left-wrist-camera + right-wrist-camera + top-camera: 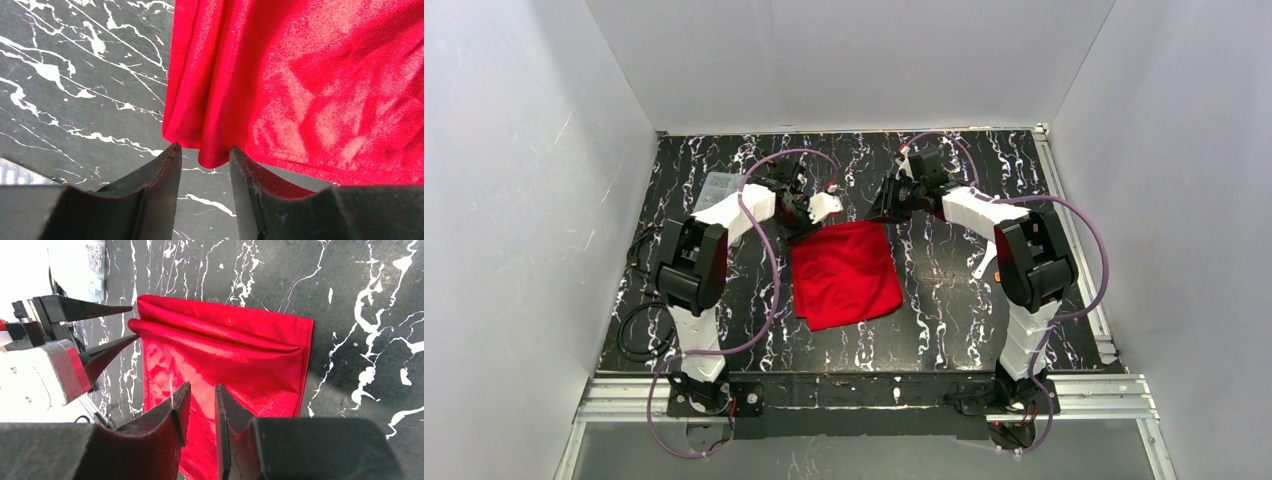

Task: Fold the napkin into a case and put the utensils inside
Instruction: Turn over the upper triangle folded napkin at the center of the board.

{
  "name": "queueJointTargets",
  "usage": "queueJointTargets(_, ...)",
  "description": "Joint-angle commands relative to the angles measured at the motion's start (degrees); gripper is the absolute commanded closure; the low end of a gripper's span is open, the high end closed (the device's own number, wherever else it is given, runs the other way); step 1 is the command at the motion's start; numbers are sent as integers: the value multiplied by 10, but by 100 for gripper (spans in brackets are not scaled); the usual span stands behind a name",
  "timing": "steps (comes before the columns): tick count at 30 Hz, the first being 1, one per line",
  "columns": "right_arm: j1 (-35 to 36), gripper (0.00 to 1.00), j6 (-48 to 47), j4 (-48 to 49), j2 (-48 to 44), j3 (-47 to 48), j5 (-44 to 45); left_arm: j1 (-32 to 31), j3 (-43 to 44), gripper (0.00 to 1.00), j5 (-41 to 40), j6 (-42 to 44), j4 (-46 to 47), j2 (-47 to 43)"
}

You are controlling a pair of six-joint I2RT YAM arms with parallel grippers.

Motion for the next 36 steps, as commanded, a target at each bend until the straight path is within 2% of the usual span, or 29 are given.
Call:
queueJointTargets(1, -1, 68, -1, 18, -2, -12, -12, 5, 9, 60, 21, -8, -35, -20)
queueJointTargets(5, -1, 68, 5, 26, -1, -18, -14, 5, -10, 59, 11, -3, -4, -30)
queueJointTargets(7, -1, 68, 7, 30, -1, -21, -16, 5, -7, 63, 7, -2, 1, -26)
queueJointTargets(14, -1, 69, 10, 37, 0, -24, -17, 5, 13, 94, -6, 8, -3, -2)
queueJointTargets(17, 0, 70, 13, 40, 3, -24, -20, 5, 21, 100, -11, 9, -7, 6)
queueJointTargets(27, 6, 71, 13, 43, 9, -37, -6, 6, 27, 99, 2, 11, -16, -4)
queueJointTargets(31, 11, 68, 2, 32, 5, -40, 9, 7, 25, 80, 31, 20, -59, -37)
queueJointTargets(36, 24, 68, -1, 29, 20, -38, 26, 22, -1, 71, 38, 63, -77, -86)
